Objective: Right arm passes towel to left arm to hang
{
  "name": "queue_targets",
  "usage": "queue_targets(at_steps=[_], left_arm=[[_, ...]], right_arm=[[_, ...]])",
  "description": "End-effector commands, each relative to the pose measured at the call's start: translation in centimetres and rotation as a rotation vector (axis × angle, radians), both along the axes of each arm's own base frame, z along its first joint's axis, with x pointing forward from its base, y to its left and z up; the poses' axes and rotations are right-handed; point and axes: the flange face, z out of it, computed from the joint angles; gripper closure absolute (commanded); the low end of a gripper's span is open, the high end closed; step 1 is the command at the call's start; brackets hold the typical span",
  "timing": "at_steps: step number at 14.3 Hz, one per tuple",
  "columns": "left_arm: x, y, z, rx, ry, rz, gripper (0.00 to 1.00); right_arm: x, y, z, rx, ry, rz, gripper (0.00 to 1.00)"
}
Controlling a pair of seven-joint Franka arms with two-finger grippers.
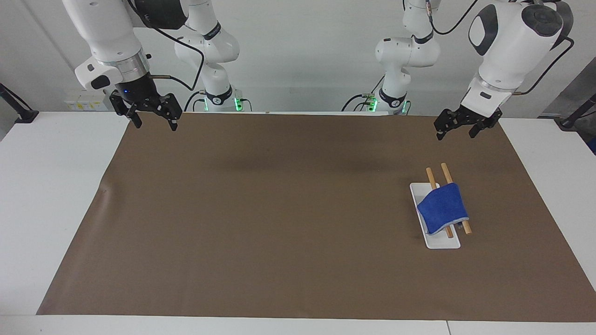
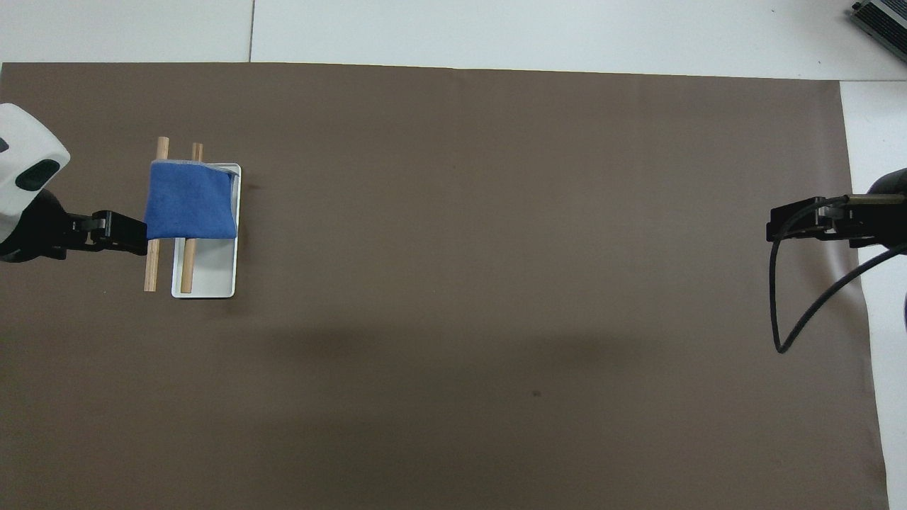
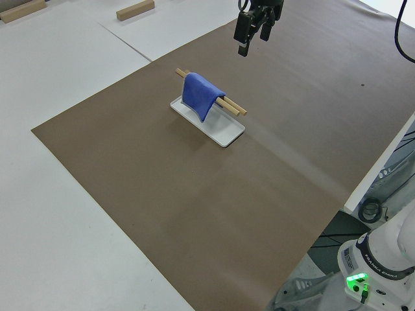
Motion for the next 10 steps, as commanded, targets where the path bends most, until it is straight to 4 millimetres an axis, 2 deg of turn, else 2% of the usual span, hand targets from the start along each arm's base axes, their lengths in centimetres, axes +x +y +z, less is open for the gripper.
queue_targets(at_steps=[1,6,10], left_arm=[[1.4,0.2,0.4,0.014,-0.057,-0.017,0.00],[1.4,-0.3,0.1,0.014,-0.058,-0.019,0.00],[1.1,-0.8,1.0,0.009,-0.079,-0.034,0.00]], right_arm=[[-0.5,-0.3,0.4,0.022,0.010,0.011,0.00],[-0.5,-0.3,0.4,0.022,0.010,0.011,0.00],[-0.5,-0.3,0.4,0.022,0.010,0.011,0.00]])
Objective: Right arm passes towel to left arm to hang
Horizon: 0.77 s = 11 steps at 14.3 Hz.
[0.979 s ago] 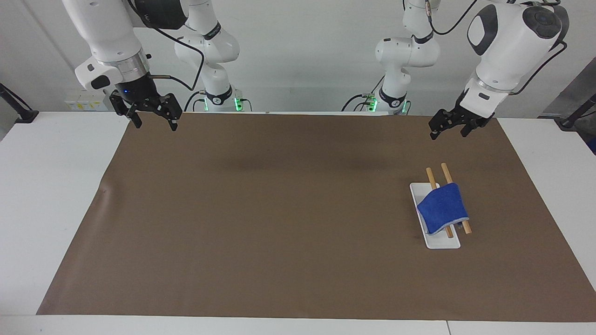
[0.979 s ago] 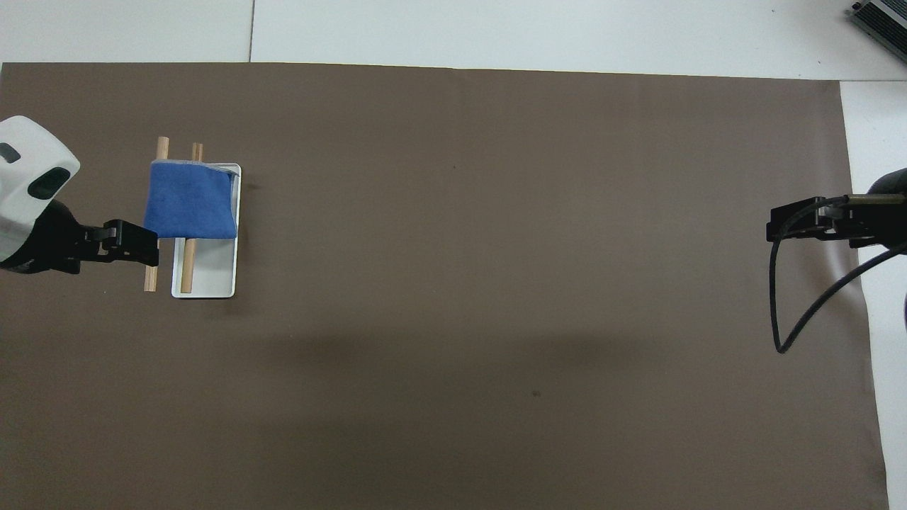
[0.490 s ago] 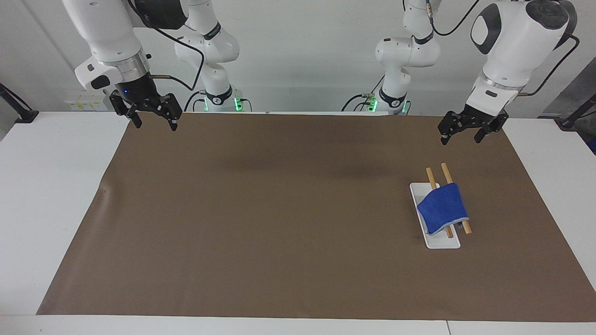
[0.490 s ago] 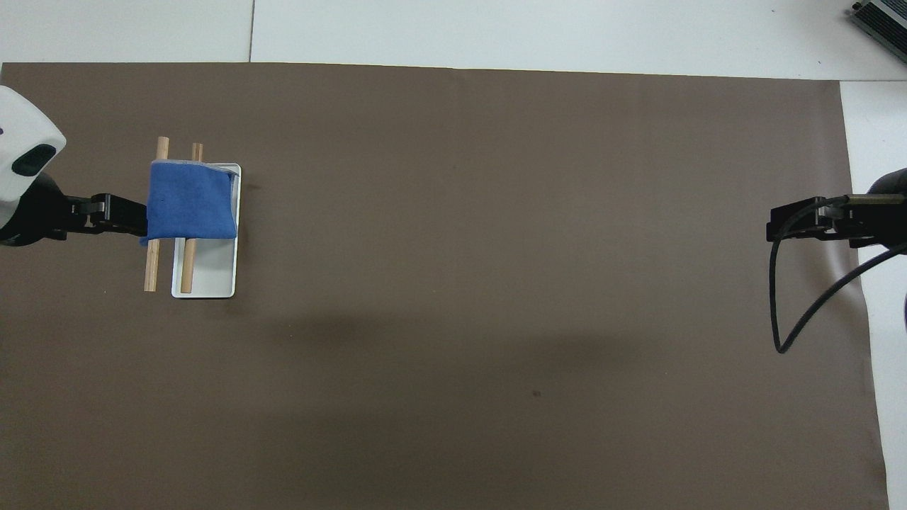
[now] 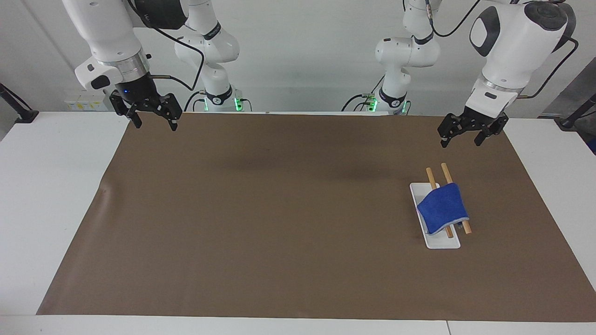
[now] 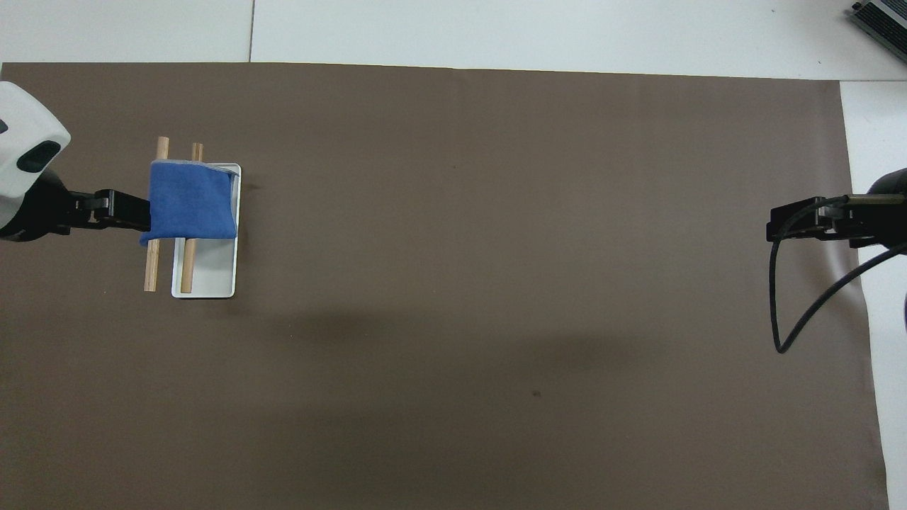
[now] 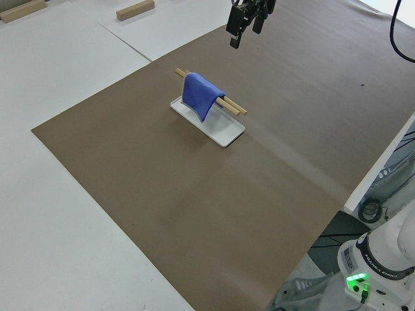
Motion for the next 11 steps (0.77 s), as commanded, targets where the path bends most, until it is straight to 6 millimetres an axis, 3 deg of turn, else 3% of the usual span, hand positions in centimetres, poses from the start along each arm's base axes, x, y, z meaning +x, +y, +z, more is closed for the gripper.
queue_targets(at_steps=[1,11], left_arm=[[-0.02,-0.31,0.75,0.014,-0.024,-0.019,0.00],[-0.22,-0.84,0.99,-0.019,-0.024,-0.008,0.00]], right_arm=[[-0.50,-0.31,0.37,0.022,0.010,0.011,0.00],[-0.50,-0.31,0.37,0.022,0.010,0.011,0.00]])
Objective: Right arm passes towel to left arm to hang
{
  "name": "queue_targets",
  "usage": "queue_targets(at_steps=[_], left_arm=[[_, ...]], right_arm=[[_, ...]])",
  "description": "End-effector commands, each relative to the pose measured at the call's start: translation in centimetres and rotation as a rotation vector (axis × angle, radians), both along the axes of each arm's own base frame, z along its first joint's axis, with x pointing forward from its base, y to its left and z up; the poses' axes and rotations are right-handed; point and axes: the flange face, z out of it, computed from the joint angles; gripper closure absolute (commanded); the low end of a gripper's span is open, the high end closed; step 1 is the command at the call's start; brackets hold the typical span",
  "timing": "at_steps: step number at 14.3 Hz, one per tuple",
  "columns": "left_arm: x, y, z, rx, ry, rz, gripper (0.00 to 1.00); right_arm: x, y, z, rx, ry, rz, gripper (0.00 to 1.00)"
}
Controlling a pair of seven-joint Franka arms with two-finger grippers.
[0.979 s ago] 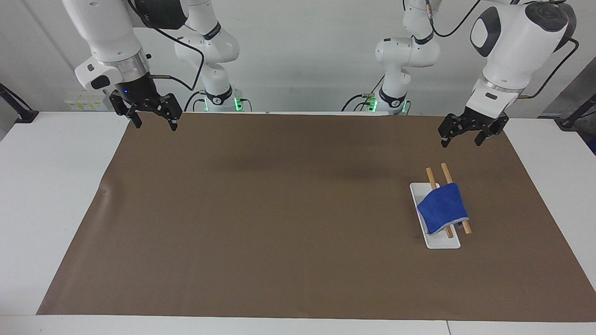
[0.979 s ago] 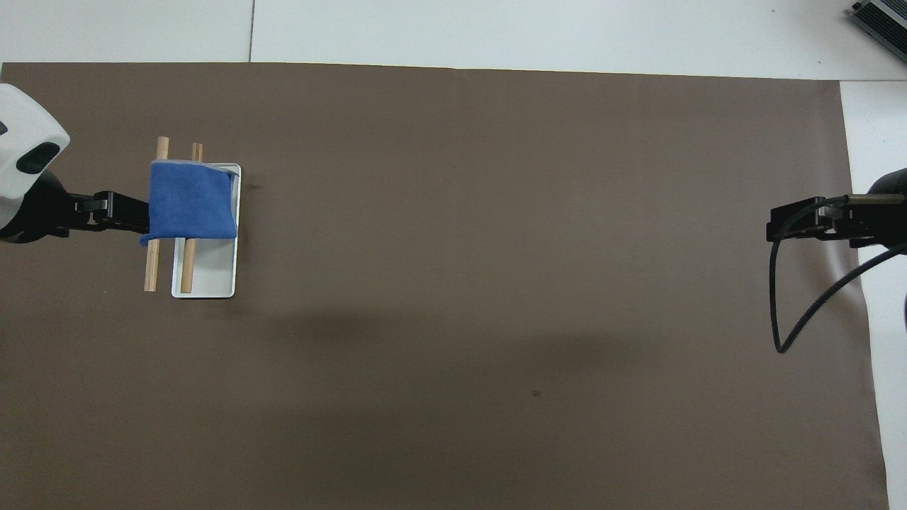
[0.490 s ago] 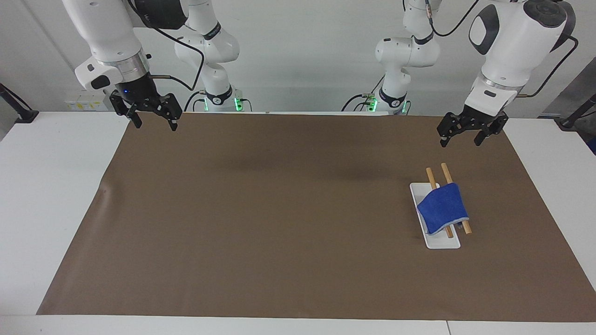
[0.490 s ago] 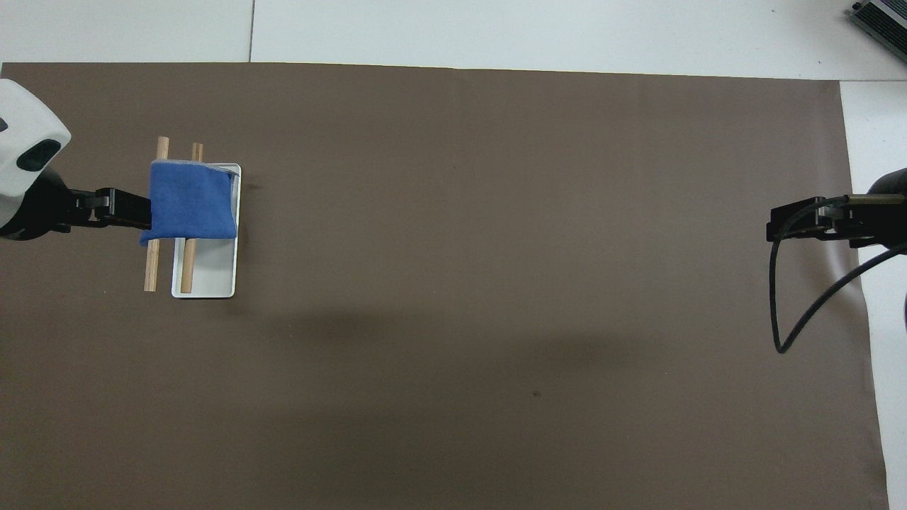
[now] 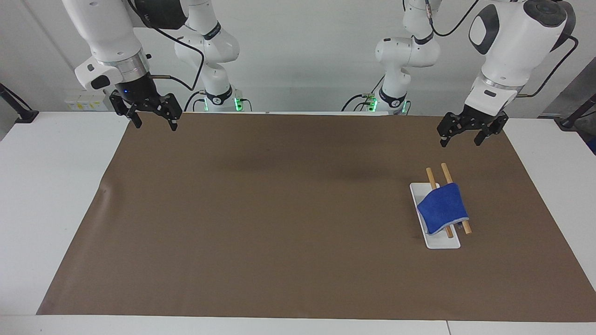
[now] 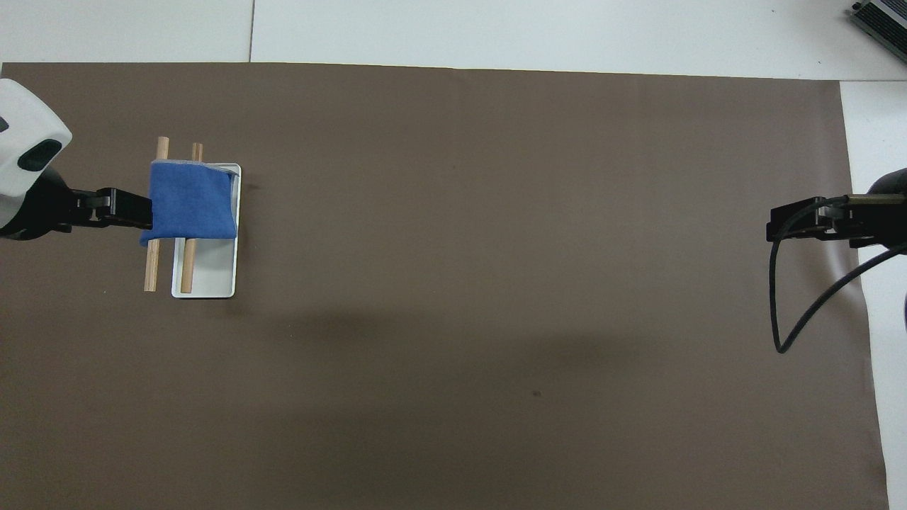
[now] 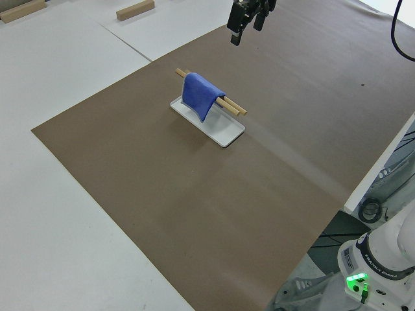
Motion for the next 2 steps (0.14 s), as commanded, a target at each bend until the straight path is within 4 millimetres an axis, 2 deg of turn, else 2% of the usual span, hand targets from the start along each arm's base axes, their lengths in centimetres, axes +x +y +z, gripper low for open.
queue_targets(at_steps=[1,2], left_arm=[[-0.20,-0.39,0.71,-0.020,-0.017,-0.001,0.00],[-0.20,-0.41,0.71,-0.022,-0.016,-0.001,0.00]], right_arm=[[-0.50,-0.39,0.37,0.022,0.010,0.009,0.00],[-0.50,-0.31,0.37,0.022,0.010,0.011,0.00]])
